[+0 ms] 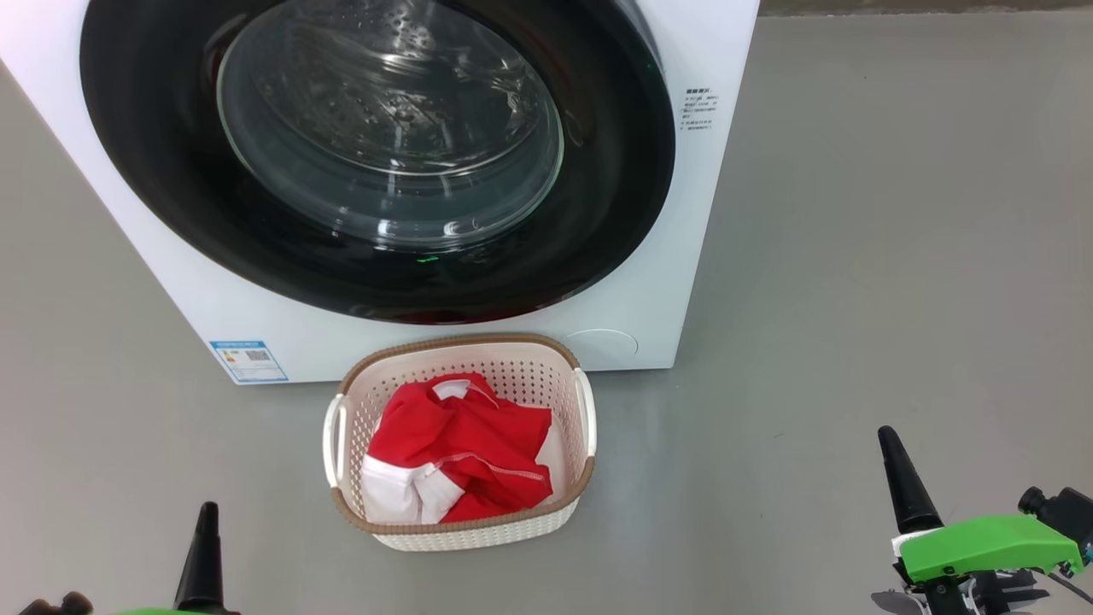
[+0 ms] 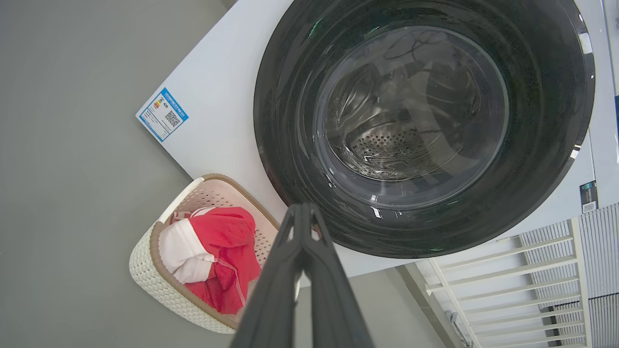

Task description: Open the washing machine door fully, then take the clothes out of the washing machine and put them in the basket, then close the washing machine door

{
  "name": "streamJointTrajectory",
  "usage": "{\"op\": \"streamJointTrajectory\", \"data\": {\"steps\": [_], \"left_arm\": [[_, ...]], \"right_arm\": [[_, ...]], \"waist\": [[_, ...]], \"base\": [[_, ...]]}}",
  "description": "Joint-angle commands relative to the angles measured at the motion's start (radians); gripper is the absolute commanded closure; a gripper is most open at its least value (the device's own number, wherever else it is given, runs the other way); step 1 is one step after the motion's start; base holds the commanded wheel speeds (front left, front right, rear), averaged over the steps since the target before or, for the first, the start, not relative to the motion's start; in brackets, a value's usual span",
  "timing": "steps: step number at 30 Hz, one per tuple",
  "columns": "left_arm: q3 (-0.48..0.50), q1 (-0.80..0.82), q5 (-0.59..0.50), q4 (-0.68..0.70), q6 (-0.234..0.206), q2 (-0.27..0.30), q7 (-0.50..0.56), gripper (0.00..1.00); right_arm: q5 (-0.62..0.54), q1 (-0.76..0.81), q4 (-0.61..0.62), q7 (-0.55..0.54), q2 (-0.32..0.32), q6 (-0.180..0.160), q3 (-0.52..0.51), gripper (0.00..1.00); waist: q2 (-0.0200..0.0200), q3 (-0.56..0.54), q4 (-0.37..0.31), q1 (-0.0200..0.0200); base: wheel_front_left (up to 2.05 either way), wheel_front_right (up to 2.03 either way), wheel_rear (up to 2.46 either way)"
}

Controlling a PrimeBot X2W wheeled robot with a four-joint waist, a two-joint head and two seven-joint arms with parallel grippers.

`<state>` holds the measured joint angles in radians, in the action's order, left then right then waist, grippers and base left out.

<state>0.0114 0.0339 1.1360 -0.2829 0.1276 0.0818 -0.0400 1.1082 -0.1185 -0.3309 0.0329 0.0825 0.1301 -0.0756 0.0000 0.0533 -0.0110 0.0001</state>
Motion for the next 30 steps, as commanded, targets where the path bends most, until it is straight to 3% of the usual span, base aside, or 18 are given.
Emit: {"op": "streamJointTrajectory", "data": {"steps": [1,30], "left_arm": [[0.029,0.046,0.032,0.028,0.002,0.011,0.007,1.0],[0.066,0.063,0.316,0.034,0.003,-0.009,0.092,1.0]], "right_arm": [[0.029,-0.005,0.033,-0.009,0.002,0.0,0.008,1.0],[0.326,0.005,0.067,-0.095,-0.019,0.001,-0.02,1.0]], "waist": [[0.0,-0.002,0.0,0.0],[0.0,-0.032,0.007,0.0]], "base": [[0.0,0.0,0.0],[0.0,0.0,0.0]]}}
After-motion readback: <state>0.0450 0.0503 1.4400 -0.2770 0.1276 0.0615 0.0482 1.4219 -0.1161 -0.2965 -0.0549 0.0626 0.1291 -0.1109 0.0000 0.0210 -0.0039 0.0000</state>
